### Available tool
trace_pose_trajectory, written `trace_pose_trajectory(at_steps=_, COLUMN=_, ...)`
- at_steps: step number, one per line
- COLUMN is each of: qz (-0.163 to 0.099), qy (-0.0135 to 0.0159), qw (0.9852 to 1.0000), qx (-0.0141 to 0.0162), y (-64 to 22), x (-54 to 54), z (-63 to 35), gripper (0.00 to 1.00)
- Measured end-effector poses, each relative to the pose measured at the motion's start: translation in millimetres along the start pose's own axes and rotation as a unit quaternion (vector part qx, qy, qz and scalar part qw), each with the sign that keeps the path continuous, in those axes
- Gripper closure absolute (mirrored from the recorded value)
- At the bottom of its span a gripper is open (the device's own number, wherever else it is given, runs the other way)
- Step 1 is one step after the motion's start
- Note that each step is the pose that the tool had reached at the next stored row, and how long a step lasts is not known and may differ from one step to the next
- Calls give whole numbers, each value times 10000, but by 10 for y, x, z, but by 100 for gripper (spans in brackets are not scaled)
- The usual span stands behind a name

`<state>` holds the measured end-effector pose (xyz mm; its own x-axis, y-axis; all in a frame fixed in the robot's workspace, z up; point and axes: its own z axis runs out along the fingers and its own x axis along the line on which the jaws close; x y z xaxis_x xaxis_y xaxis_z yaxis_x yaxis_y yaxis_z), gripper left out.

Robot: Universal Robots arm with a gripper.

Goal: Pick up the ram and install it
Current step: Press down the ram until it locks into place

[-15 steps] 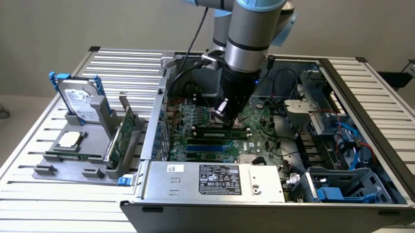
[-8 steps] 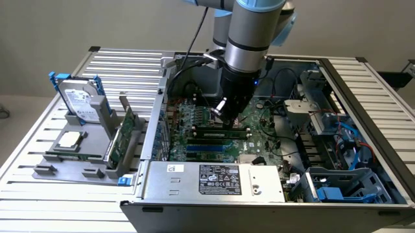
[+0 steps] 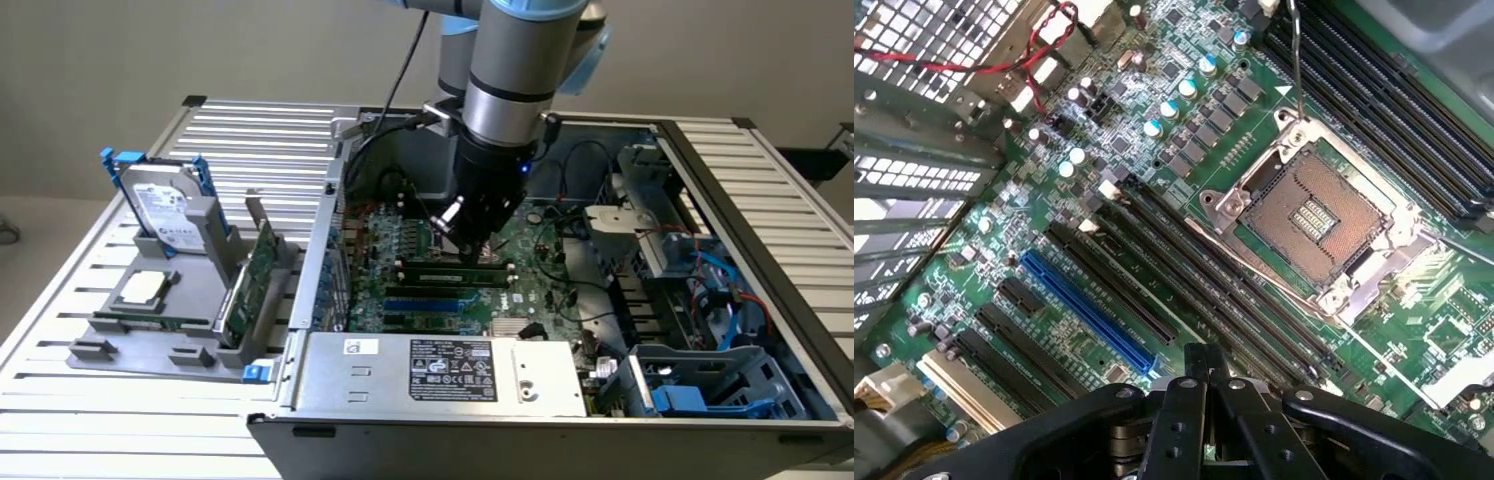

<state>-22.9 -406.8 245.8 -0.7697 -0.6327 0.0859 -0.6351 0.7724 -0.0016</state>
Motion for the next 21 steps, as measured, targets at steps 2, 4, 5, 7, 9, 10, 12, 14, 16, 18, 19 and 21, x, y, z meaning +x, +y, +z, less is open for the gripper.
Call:
trace_pose_trajectory(at_steps=2, qz=122, qy=-2, qw=9999, qx=-9, y=0, x=1, z=-12, gripper=89)
trace_pose_trajectory(at_steps=4, qz=242, qy=-4, qw=9997, qx=-18, y=0, x=2, z=-26, gripper=89)
trace_pose_trajectory(at_steps=5, qz=302, qy=-4, qw=9995, qx=-22, y=0, x=3, z=-33, gripper=89)
trace_pose_trajectory(at_steps=7, qz=421, qy=-6, qw=9991, qx=-30, y=0, x=4, z=-46, gripper=89)
trace_pose_trajectory(at_steps=9, qz=545, qy=-8, qw=9985, qx=-39, y=0, x=5, z=-59, gripper=89)
trace_pose_trajectory(at_steps=10, qz=606, qy=-10, qw=9982, qx=-44, y=0, x=5, z=-66, gripper=89)
trace_pose_trajectory(at_steps=12, qz=723, qy=-11, qw=9974, qx=-53, y=0, x=6, z=-78, gripper=89)
trace_pose_trajectory(at_steps=14, qz=842, qy=-11, qw=9964, qx=-62, y=0, x=8, z=-88, gripper=89)
trace_pose_trajectory(at_steps=16, qz=957, qy=-12, qw=9954, qx=-71, y=0, x=8, z=-95, gripper=89)
trace_pose_trajectory(at_steps=18, qz=1069, qy=-18, qw=9942, qx=-76, y=0, x=8, z=-99, gripper=89)
trace_pose_trajectory(at_steps=19, qz=1119, qy=-23, qw=9937, qx=-76, y=0, x=8, z=-100, gripper=89)
trace_pose_trajectory(at_steps=21, qz=1214, qy=-36, qw=9926, qx=-71, y=0, x=8, z=-101, gripper=89)
